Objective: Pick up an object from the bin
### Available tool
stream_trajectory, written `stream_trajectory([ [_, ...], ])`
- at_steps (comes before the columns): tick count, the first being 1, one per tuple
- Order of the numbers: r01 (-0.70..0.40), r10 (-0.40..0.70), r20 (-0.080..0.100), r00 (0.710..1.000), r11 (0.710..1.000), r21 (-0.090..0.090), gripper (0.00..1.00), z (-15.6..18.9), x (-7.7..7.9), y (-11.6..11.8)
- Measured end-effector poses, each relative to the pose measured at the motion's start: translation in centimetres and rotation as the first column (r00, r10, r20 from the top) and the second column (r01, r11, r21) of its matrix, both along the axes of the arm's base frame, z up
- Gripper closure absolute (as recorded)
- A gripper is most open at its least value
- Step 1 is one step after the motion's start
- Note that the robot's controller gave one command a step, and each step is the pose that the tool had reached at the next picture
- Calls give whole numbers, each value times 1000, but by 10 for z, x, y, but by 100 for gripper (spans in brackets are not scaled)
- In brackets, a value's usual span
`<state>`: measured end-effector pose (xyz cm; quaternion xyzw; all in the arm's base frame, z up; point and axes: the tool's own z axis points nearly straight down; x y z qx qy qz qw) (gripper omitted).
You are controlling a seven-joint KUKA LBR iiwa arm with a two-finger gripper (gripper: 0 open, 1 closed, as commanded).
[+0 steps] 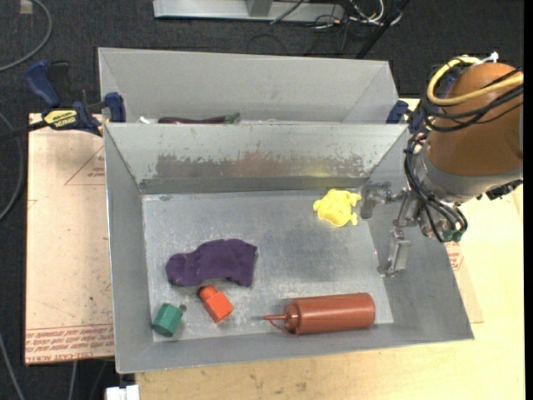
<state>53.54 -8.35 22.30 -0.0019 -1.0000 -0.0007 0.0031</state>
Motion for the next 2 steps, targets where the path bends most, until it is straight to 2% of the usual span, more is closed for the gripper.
stream_trajectory([
  [1, -3, 3, 8, 1000, 1000, -1, 0, 5, 1, 0],
  [2, 9, -9, 14, 1000, 1000, -2, 0, -37, -12, 17],
])
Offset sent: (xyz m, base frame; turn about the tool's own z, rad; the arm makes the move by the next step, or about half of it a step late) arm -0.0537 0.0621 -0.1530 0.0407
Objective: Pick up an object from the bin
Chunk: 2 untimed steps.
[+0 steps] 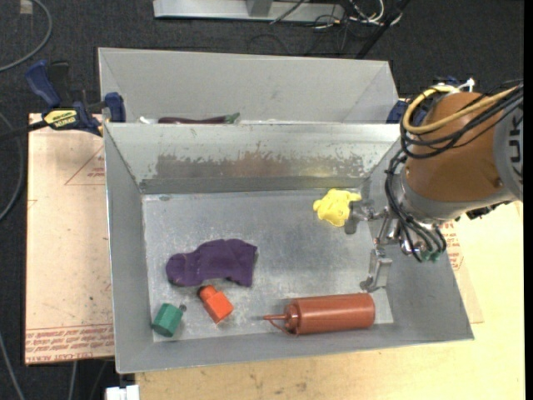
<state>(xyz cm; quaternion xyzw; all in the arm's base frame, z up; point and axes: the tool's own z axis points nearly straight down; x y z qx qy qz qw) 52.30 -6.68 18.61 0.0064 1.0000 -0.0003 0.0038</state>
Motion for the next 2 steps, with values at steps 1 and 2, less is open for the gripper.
stream_trajectory([
  [1, -198, 198, -8, 980, 980, 1, 0, -31, -28, 40],
  [2, -301, 301, -4, 954, 954, 1, 0, -31, -34, 49],
])
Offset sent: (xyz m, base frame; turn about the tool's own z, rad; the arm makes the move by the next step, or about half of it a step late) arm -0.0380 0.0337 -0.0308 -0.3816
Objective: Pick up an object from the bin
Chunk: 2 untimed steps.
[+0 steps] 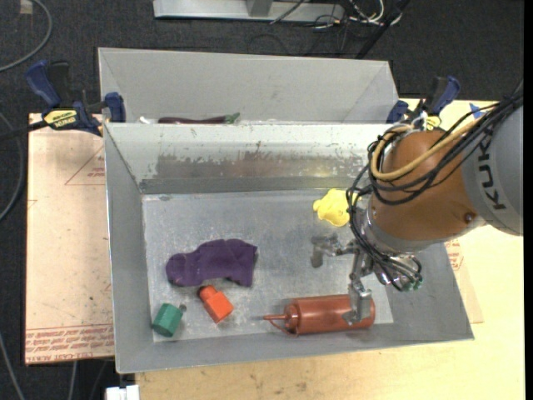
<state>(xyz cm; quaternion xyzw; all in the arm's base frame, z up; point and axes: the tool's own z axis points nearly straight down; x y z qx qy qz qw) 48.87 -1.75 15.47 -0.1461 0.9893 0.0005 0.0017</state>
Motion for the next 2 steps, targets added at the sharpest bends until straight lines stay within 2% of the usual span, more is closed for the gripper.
stream_trajectory([
  [1, -119, 119, 8, 993, 993, -2, 0, -73, -2, -1],
  [2, -190, 190, 31, 981, 982, -4, 100, -91, 1, -1],
])
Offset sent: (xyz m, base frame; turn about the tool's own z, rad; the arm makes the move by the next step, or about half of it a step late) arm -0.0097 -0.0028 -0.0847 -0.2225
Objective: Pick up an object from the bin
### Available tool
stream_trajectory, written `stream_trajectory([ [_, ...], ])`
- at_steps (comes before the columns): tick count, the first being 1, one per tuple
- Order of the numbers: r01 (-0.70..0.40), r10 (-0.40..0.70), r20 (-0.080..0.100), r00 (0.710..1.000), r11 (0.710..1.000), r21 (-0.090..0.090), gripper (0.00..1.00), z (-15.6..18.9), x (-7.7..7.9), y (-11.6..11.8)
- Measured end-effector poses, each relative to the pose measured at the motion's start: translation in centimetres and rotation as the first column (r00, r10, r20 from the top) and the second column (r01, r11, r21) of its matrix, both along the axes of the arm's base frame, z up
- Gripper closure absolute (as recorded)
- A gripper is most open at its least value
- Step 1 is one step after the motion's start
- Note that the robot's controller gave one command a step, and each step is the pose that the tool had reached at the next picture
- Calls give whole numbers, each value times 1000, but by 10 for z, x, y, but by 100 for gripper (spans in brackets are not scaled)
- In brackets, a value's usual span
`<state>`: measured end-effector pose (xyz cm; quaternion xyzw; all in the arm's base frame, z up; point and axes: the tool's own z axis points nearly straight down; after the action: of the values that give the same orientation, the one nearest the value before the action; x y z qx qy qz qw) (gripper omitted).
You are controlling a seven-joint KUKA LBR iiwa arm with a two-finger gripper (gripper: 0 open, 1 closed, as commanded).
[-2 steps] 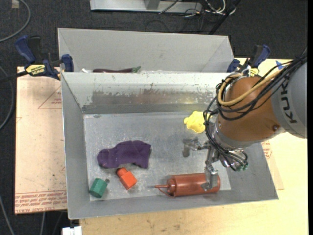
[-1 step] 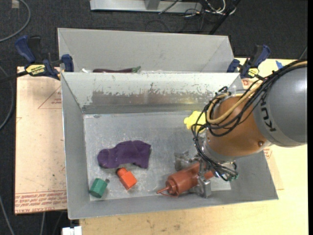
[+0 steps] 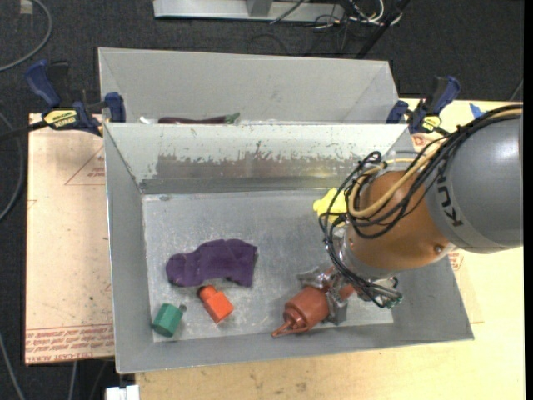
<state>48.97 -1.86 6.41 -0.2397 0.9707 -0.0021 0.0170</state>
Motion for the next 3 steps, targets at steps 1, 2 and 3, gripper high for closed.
stream_trajectory([
  [1, -9, 9, -9, 1000, 1000, -1, 100, 1, -3, 0],
  [2, -11, 11, -14, 1000, 1000, -1, 100, 6, -5, 0],
  [3, -10, 10, -17, 1000, 1000, 0, 100, 19, -5, 0],
])
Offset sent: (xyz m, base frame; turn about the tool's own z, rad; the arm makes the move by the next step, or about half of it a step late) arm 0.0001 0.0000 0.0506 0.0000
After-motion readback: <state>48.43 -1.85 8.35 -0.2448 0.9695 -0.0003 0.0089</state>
